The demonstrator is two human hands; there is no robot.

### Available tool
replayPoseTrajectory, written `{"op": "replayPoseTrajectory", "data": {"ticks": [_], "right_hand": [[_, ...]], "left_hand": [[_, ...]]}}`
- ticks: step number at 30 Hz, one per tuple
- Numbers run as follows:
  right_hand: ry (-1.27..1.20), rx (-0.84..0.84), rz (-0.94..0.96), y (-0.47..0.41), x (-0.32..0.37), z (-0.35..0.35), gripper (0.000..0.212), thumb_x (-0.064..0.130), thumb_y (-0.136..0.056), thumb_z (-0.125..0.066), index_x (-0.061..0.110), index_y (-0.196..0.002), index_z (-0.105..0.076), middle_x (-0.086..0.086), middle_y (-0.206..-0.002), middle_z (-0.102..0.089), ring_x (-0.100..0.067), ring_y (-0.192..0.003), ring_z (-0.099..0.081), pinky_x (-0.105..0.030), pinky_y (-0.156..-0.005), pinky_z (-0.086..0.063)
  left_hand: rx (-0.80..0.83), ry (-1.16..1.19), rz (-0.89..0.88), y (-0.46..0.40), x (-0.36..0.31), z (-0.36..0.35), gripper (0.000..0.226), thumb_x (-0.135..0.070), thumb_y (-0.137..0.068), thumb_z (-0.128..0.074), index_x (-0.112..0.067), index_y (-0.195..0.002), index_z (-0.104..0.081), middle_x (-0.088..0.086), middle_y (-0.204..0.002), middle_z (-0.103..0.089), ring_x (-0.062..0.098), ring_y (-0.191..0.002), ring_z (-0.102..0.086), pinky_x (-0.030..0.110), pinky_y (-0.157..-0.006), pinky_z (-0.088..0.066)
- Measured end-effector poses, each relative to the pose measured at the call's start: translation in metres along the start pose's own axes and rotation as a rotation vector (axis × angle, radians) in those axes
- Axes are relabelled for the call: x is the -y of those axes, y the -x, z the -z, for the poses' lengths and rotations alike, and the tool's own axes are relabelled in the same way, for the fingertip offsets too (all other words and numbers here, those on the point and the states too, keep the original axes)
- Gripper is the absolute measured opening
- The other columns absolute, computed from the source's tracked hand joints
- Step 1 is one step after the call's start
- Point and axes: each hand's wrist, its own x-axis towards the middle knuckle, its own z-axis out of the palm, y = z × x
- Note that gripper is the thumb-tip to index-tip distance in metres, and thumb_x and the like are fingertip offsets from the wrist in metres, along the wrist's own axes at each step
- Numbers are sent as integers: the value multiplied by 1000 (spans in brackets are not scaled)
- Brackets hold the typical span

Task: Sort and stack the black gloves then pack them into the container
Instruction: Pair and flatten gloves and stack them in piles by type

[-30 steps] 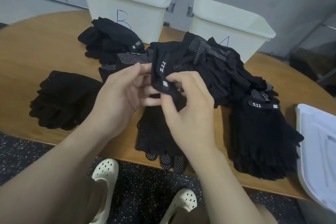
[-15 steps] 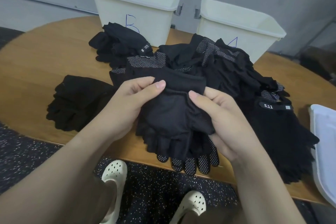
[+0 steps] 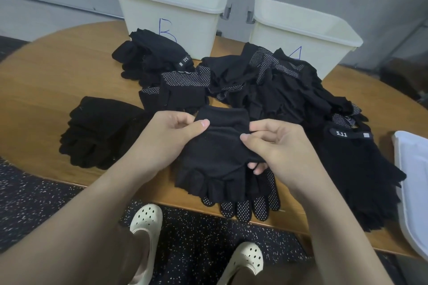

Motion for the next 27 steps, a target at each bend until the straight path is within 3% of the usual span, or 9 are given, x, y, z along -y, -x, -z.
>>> {"op": "replayPoseTrajectory", "data": {"ticks": [2,4,8,15,18,20,23,25,27], "right_hand": [[33,-36,18,-1,-3,2,20,13,-94,-74,11,-113,-69,-4,-83,-77,-17,-52,-66,-24,-48,-50],[80,-75,50,-1,-5,3,16,14,-94,-75,14,-109,-71,0,-80,-76,-13,-50,-66,-22,-47,-49],[192,-96,75,-3,-9,3,11,14,-94,-74,14,-105,-73,3,-83,-76,-10,-51,-68,-18,-47,-48],[288,-78,71,-4,-12,2,8,12,-94,-73,13,-103,-73,2,-84,-75,-4,-60,-69,-12,-49,-48],[291,-84,81,-3,-13,1,7,12,-94,-74,13,-101,-73,2,-84,-75,-6,-62,-69,-11,-48,-47],[294,-88,91,-2,-13,2,6,12,-94,-74,13,-100,-73,2,-84,-74,-6,-62,-70,-10,-48,-47],[294,-90,92,-1,-12,2,5,12,-94,-73,14,-99,-72,1,-85,-74,-4,-61,-69,-11,-48,-47],[293,-87,93,-1,-12,2,5,12,-94,-73,14,-98,-72,0,-85,-74,-3,-61,-69,-11,-48,-47],[302,-83,97,0,-11,2,5,13,-95,-73,15,-98,-72,1,-85,-74,-3,-61,-69,-11,-48,-47]], "left_hand": [[-31,-57,12,-1,0,1,38,-38,-96,-70,-7,-74,-74,16,-73,-73,33,-57,-66,35,-60,-55],[-24,-94,43,-2,0,1,34,-36,-95,-71,-10,-75,-77,16,-68,-73,26,-51,-64,28,-51,-52],[-23,-194,69,-4,3,3,33,-39,-94,-72,-14,-74,-78,19,-64,-70,37,-52,-67,34,-57,-57],[-135,-411,-6,-4,8,0,18,-37,-95,-71,-21,-90,-72,-2,-58,-69,14,-43,-63,21,-49,-51],[-325,-525,-199,0,8,-1,11,-30,-94,-71,-21,-99,-72,-10,-78,-67,5,-66,-62,19,-66,-51],[-330,-574,-354,2,8,-1,13,-27,-94,-68,-20,-104,-72,-12,-92,-62,3,-78,-59,17,-74,-48],[-123,-648,-515,4,9,-5,29,-32,-99,-59,-20,-122,-71,-8,-124,-61,7,-114,-57,23,-105,-43],[48,-761,-570,9,9,-10,43,-42,-104,-50,-22,-140,-62,-7,-149,-50,8,-139,-41,16,-119,-21],[180,-831,-583,13,9,-17,56,-51,-105,-42,-24,-153,-47,-9,-165,-31,5,-153,-21,11,-120,-3]]}}
